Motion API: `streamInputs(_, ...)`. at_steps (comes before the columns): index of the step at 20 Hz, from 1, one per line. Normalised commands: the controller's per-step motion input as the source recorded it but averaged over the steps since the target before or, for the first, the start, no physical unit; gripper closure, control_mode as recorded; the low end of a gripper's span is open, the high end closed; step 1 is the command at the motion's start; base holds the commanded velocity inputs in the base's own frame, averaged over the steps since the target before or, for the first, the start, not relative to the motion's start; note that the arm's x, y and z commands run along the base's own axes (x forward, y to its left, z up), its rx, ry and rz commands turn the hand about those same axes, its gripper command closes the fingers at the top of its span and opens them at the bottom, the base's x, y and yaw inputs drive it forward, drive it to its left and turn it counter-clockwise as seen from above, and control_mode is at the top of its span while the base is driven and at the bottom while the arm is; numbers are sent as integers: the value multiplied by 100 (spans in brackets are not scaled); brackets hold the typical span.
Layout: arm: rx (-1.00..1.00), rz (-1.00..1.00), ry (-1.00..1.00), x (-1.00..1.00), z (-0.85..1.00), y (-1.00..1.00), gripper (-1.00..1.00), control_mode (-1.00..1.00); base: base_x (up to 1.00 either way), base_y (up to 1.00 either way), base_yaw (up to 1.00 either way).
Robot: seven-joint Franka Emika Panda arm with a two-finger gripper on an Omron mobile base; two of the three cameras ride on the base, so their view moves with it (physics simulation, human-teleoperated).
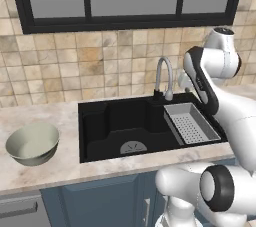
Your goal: There is a mixed pile of frozen fruits and vegetables on the counter. Locate all the frozen vegetables and place the items in a bowl on the counter. Take all the frozen fruits and defrost them in a running sink.
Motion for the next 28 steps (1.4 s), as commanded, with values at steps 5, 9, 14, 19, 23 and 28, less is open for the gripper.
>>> streamInputs(5,0,0,0,1,-9,-69,-100,-100,0,0,0)
streamInputs(9,0,0,0,14,-11,-76,-100,-100,0,0,0)
streamInputs(14,0,-1,0,29,-12,-81,-100,-100,0,0,0)
streamInputs(19,0,-1,2,47,-28,-75,-100,-100,0,0,0)
streamInputs(23,0,-1,1,38,-32,-64,-100,-100,0,0,0)
streamInputs(28,0,-2,0,23,-24,-55,-100,-100,0,0,0)
